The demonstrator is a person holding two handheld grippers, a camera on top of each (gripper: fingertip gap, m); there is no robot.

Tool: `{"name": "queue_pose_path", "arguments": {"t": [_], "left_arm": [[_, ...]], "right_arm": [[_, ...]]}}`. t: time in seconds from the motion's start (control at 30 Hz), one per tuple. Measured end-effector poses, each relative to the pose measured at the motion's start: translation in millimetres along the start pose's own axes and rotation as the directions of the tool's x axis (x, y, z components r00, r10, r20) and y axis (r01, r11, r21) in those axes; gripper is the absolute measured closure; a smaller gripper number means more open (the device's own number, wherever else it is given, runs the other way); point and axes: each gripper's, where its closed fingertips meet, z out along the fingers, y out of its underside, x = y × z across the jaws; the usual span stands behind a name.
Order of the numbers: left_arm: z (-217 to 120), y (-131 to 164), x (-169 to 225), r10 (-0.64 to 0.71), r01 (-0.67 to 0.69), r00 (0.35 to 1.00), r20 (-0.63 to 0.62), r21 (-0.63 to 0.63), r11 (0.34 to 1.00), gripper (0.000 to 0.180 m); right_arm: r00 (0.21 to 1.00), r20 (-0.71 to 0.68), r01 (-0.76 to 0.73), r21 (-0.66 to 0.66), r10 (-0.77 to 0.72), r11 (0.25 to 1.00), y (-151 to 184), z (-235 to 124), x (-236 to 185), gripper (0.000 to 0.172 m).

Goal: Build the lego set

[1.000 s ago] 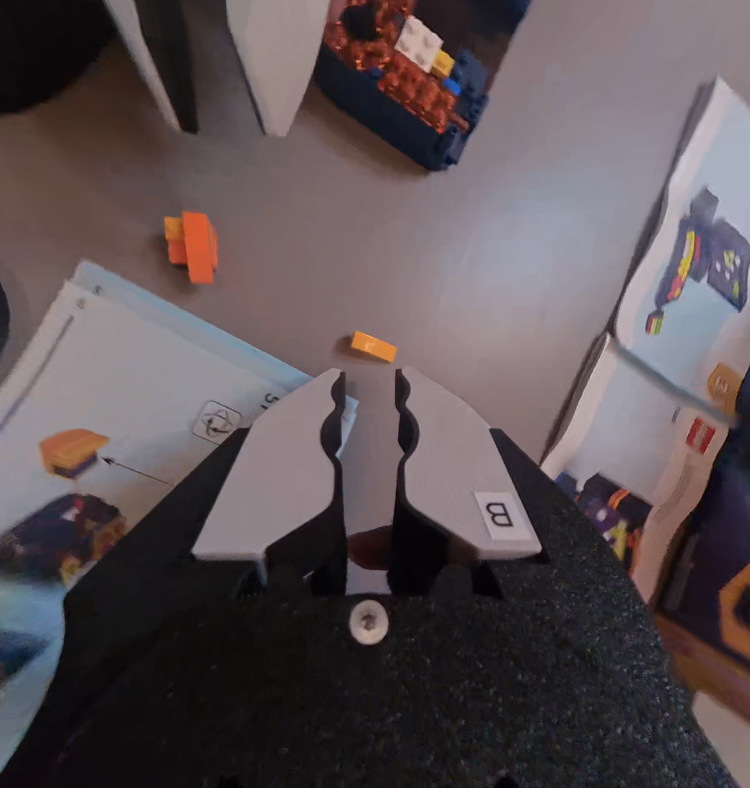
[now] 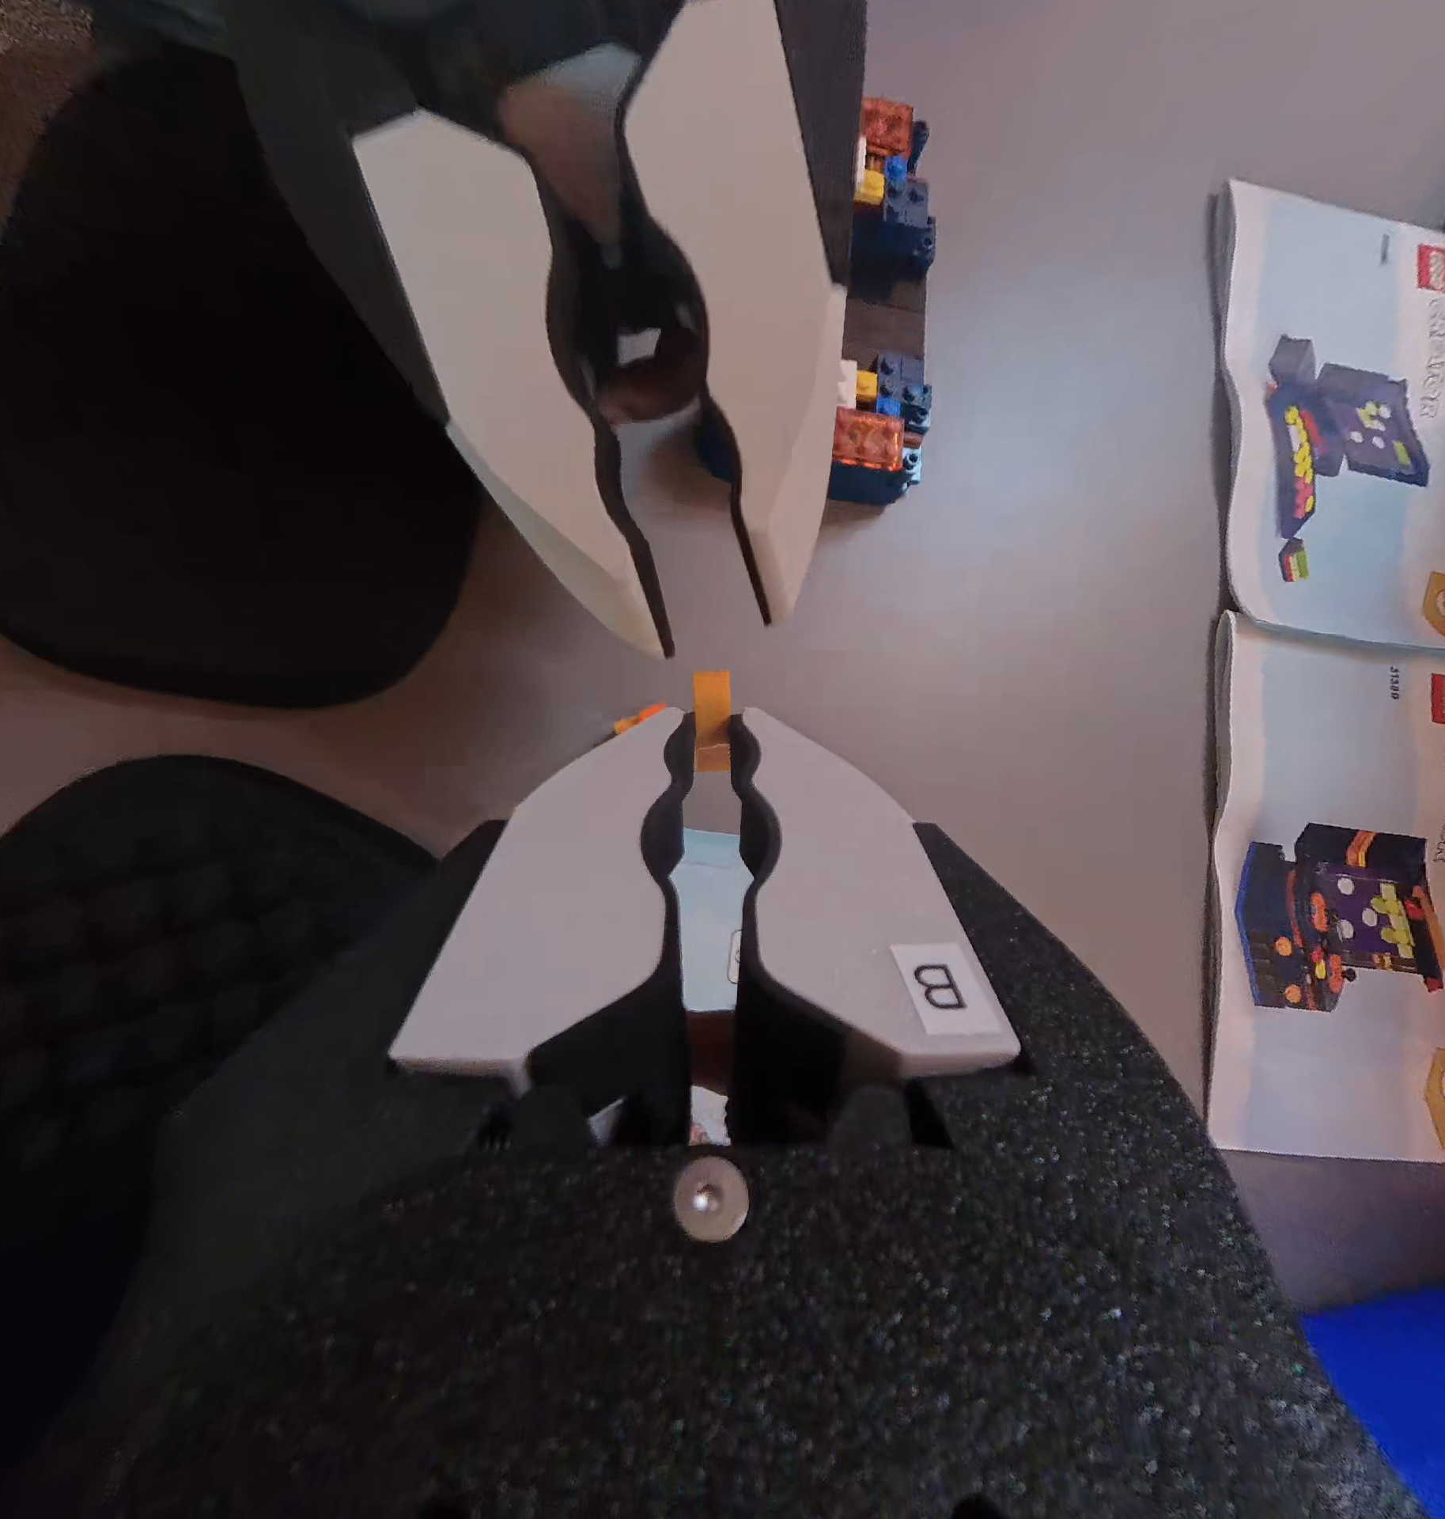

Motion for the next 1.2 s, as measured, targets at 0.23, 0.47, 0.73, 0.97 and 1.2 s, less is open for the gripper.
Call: {"name": "queue_pose_path", "arguments": {"t": [0.23, 0.47, 0.73, 0.97, 1.2], "left_arm": [[1.9, -1.4, 17.1, -0.022, 0.023, 0.996, -0.089, 0.001, 1.000, 0.180], [-0.5, -2.5, 13.0, -0.016, 0.018, 0.997, -0.072, 0.019, 1.000, 0.160], [0.8, -0.2, 23.8, -0.018, 0.020, 0.990, -0.138, 0.011, 1.000, 0.173], [-1.8, -4.2, 23.3, -0.061, 0.068, 0.985, -0.161, 0.040, 0.997, 0.173], [2.4, 17.6, 31.3, 0.045, -0.063, 0.982, -0.182, -0.096, 0.993, 0.160]], "right_arm": [[1.000, -0.017, 0.019, 0.001, -0.019, 1.000, -4.5, -0.6, -7.9, 0.164], [1.000, -0.018, 0.024, 0.069, -0.022, 0.997, -3.8, -7.8, -9.7, 0.164], [0.998, -0.006, 0.065, 0.088, -0.065, 0.994, -5.3, -5.8, -17.9, 0.164], [0.993, -0.038, 0.118, 0.177, -0.113, 0.977, -4.3, -10.1, -19.1, 0.159], [0.991, 0.054, 0.112, 0.169, -0.122, 0.979, 17.9, 3.2, -22.0, 0.164]]}}
